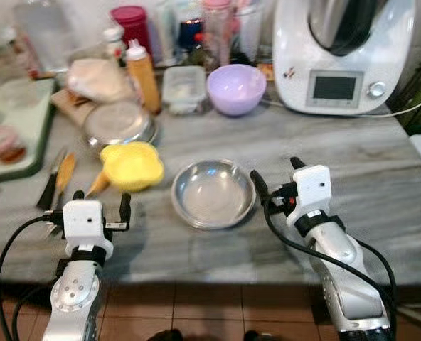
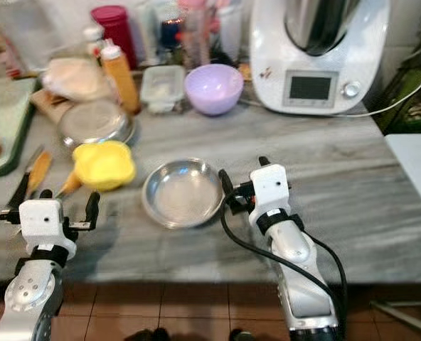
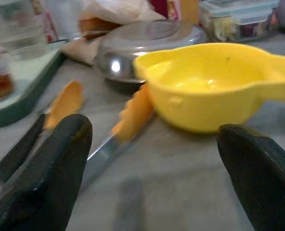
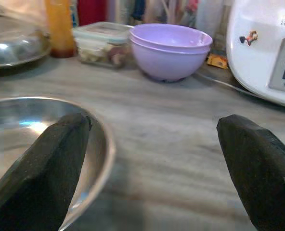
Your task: Setting the table
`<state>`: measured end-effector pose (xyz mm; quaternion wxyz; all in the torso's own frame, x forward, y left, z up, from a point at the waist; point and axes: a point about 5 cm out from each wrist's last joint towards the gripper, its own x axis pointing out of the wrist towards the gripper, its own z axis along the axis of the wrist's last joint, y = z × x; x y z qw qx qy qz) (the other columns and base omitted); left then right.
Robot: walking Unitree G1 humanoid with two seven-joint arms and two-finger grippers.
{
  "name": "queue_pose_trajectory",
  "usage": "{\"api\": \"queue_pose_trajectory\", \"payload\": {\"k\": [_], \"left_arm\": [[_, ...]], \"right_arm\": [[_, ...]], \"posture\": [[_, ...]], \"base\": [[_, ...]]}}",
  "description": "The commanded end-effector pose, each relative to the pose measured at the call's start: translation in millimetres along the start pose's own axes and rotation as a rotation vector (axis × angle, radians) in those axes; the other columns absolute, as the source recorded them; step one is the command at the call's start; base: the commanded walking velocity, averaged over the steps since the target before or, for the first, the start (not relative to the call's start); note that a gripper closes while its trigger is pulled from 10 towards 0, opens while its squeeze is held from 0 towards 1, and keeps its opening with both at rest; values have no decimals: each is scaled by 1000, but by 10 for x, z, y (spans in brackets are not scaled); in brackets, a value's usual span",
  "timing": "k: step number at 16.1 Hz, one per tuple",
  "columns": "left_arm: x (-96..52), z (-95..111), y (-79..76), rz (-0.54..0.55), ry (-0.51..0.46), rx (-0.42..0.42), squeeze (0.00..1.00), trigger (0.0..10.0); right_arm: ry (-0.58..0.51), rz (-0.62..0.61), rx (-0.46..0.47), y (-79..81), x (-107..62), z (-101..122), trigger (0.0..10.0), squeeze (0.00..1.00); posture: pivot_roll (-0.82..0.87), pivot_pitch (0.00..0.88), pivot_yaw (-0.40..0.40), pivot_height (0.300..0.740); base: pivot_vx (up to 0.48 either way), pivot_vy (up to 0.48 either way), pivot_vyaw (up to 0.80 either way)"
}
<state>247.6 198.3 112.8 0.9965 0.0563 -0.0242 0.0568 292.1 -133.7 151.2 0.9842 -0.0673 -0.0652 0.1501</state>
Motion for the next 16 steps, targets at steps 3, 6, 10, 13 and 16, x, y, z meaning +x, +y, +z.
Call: {"api": "queue_pose_trajectory", "payload": {"k": [3,6,10,13,16], "left_arm": [[-3,16,45,20,4,5,0,10000],[5,43,63,17,0,10,0,10000],[-6,61,77,2,1,23,0,10000],[-6,52,94,-13,8,34,0,10000],[0,50,76,-15,9,34,0,10000]], "right_arm": [[3,-3,10,-6,13,-15,10000,0],[-6,-11,11,1,14,3,10000,0],[-18,-25,13,-6,14,29,10000,0],[-7,-30,16,-5,-3,-10,10000,0],[3,-28,20,8,-15,-34,10000,0]], "posture": [[-132,118,75,740],[-129,122,85,740],[-126,125,91,740],[-122,127,97,740],[-121,129,95,740]], "base": [[-303,0,0],[-303,0,0],[-300,0,0],[-300,0,0],[-298,0,0]]}}
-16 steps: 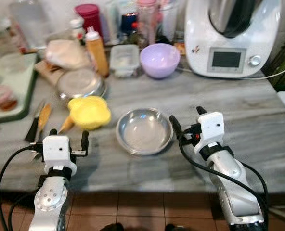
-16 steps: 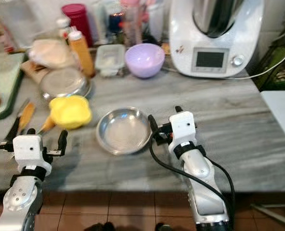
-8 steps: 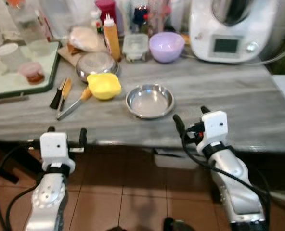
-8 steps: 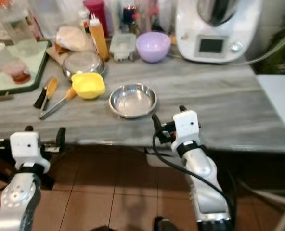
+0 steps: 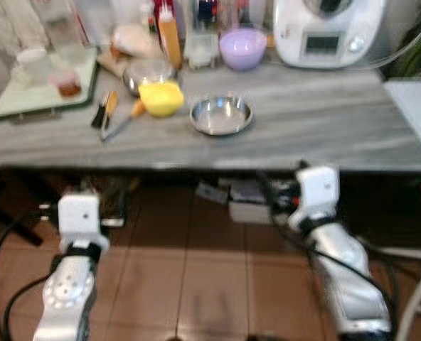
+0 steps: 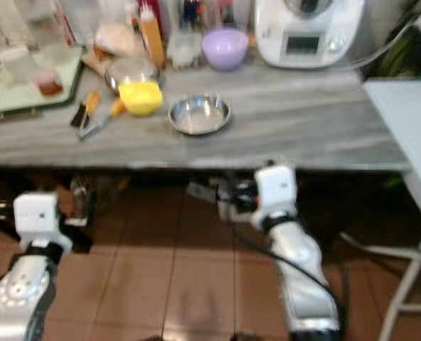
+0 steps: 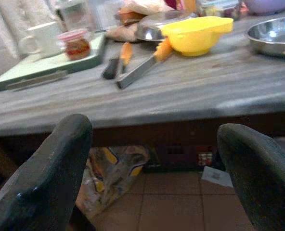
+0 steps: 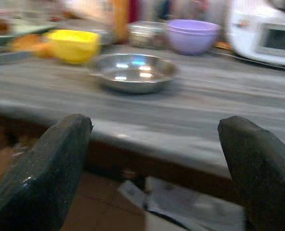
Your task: Setting the table
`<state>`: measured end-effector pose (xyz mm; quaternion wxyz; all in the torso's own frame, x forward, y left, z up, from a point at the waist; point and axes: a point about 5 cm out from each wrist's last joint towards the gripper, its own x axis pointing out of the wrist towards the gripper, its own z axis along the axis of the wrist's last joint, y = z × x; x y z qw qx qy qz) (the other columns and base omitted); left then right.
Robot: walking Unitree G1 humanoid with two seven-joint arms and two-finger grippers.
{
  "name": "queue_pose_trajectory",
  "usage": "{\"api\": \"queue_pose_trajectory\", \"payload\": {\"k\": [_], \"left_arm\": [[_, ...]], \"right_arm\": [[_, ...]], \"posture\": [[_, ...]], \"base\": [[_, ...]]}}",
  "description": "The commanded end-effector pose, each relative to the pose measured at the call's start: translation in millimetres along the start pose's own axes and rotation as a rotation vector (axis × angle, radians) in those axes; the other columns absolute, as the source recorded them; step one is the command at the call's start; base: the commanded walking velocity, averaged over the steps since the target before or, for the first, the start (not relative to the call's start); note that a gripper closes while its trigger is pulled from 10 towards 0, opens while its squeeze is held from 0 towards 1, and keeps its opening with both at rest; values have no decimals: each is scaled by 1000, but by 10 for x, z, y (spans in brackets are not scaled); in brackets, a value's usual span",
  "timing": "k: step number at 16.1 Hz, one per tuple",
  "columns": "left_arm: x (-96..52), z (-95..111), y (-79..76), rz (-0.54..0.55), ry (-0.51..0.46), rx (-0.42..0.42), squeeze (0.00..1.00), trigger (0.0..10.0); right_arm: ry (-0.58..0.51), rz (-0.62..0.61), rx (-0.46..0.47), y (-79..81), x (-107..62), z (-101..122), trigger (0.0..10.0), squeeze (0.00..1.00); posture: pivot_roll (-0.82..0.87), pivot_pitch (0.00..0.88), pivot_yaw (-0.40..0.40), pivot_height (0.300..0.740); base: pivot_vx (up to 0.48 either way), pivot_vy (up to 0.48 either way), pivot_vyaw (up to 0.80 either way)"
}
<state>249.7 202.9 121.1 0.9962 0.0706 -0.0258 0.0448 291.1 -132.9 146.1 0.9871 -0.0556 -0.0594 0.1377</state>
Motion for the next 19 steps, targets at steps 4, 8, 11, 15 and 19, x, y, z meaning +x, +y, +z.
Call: {"api": "queue_pose_trajectory", "payload": {"k": [4,8,11,15,19], "left_arm": [[-46,-38,0,6,22,1,0,10000],[-48,-60,-61,-17,24,8,0,10000],[-53,-115,-111,-55,37,6,0,10000],[-6,-82,-122,-89,23,9,0,10000],[22,-60,-239,-112,12,-19,0,10000]], "right_arm": [[2,7,1,11,-2,-11,10000,0],[11,16,5,56,40,-51,10000,0],[23,18,-5,63,21,-97,10000,0],[21,6,-8,26,13,-100,10000,0],[30,5,-10,16,10,-106,10000,0]], "posture": [[-113,135,92,740],[-107,134,94,740],[-112,130,95,740],[-128,123,102,740],[-140,127,100,740]], "base": [[-300,0,0],[-127,0,0],[0,0,0],[0,0,0],[0,0,-339]]}}
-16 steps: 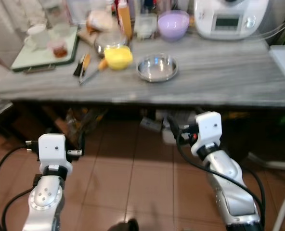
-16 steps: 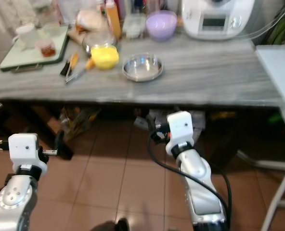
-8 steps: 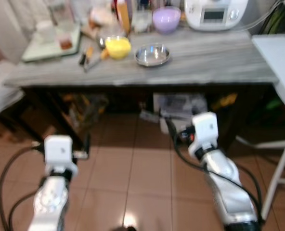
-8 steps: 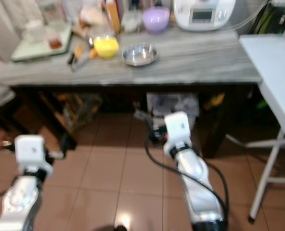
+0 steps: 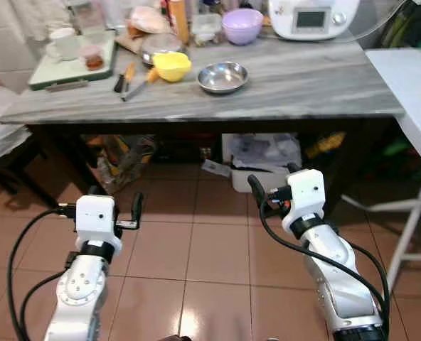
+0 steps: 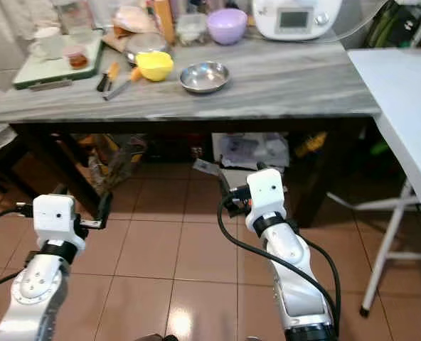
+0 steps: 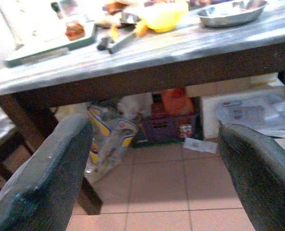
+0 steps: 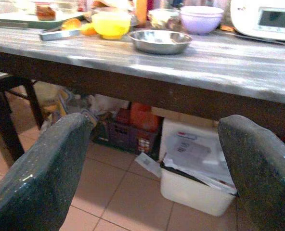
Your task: Setting the table
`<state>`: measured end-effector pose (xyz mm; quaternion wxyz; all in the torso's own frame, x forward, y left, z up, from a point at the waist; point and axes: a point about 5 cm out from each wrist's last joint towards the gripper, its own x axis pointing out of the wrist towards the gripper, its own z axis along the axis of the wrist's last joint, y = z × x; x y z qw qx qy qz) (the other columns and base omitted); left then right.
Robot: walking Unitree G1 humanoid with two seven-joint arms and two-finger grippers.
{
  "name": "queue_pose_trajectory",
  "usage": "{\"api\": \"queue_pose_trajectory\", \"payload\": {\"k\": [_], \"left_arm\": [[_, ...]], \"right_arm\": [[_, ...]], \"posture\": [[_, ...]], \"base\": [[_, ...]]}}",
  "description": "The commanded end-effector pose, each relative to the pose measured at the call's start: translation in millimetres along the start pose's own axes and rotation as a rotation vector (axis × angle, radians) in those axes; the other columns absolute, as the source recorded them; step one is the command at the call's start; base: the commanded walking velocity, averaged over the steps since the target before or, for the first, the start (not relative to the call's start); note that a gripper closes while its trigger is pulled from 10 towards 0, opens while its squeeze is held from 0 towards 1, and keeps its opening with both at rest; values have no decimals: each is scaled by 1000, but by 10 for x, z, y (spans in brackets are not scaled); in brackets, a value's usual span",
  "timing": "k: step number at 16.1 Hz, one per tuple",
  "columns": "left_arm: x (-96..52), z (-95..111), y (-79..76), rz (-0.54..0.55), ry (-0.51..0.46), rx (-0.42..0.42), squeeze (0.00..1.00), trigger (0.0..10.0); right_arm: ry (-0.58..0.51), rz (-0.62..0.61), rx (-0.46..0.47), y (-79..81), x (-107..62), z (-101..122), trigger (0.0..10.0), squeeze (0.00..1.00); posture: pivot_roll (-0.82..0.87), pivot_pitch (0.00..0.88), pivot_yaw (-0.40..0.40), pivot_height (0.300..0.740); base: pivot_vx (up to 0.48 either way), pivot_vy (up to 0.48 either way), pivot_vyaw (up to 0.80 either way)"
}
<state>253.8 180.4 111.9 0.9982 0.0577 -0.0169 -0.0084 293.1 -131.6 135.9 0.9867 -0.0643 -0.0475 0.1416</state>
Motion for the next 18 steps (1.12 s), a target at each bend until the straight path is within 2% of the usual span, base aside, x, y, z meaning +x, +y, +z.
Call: {"api": "queue_pose_trajectory", "payload": {"k": [1,7,13,18], "left_arm": [[0,0,-38,-21,1,-5,0,10000],[-16,18,-70,-34,-8,-34,0,10000],[-51,-20,-73,-47,-3,-37,0,10000],[-10,9,-98,-68,-12,-49,0,10000]], "right_arm": [[3,-3,3,-4,0,2,10000,0],[-51,-8,-23,-20,30,140,10000,0],[-33,-13,-27,-41,3,90,10000,0],[-38,-15,-29,-50,19,107,10000,0]], "posture": [[-140,129,99,740],[-137,136,92,740],[-144,141,93,740],[-149,139,93,740]], "base": [[0,0,-650],[0,0,0],[0,0,0],[0,0,0]]}}
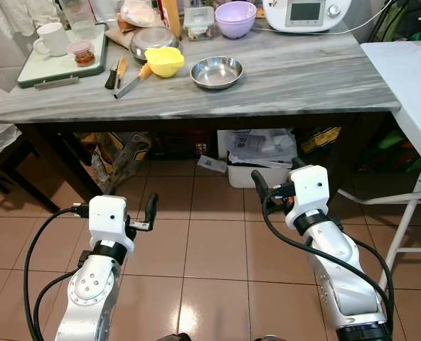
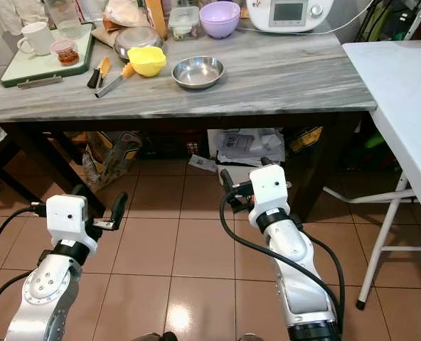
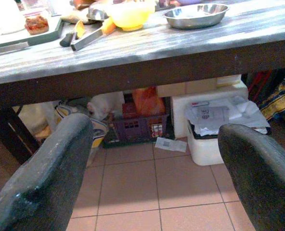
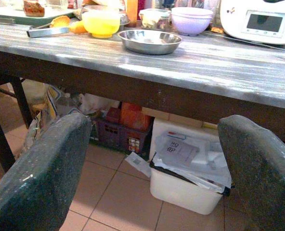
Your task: Setting the table
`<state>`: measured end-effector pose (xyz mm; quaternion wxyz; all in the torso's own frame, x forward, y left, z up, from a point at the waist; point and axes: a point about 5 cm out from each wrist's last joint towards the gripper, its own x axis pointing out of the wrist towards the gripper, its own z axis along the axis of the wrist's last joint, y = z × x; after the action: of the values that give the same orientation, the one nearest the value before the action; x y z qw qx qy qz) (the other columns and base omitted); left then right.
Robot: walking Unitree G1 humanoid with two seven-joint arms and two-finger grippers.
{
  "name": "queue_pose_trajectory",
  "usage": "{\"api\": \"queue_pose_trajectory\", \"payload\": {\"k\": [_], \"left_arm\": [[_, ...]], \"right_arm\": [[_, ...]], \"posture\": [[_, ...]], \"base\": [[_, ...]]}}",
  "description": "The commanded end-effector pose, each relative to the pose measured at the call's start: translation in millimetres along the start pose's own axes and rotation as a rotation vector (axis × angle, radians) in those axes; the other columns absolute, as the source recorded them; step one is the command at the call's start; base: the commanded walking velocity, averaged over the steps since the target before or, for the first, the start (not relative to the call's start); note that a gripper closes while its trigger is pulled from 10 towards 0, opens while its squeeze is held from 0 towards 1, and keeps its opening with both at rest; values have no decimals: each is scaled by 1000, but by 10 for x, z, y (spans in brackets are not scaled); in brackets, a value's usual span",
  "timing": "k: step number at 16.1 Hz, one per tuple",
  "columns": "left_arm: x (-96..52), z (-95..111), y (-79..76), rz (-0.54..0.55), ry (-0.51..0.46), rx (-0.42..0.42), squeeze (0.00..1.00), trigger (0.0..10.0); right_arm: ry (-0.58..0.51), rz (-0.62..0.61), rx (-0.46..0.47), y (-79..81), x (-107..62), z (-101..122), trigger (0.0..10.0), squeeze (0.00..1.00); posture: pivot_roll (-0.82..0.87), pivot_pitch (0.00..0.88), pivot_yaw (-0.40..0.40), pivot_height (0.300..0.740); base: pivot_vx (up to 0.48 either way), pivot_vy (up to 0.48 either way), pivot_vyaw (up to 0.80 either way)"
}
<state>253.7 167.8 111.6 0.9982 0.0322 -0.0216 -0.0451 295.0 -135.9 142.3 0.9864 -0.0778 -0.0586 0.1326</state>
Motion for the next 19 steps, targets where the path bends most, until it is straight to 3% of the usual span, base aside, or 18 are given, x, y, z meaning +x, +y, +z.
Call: {"api": "queue_pose_trajectory", "payload": {"k": [1,19], "left_arm": [[-17,-4,21,2,3,-1,0,10000],[-33,-15,23,-8,12,-11,0,10000]], "right_arm": [[-21,3,1,1,10,51,10000,0],[-10,1,6,10,5,33,10000,0]], "posture": [[-149,140,93,740],[-143,143,96,740]], "base": [[0,0,0],[0,-311,-27]]}}
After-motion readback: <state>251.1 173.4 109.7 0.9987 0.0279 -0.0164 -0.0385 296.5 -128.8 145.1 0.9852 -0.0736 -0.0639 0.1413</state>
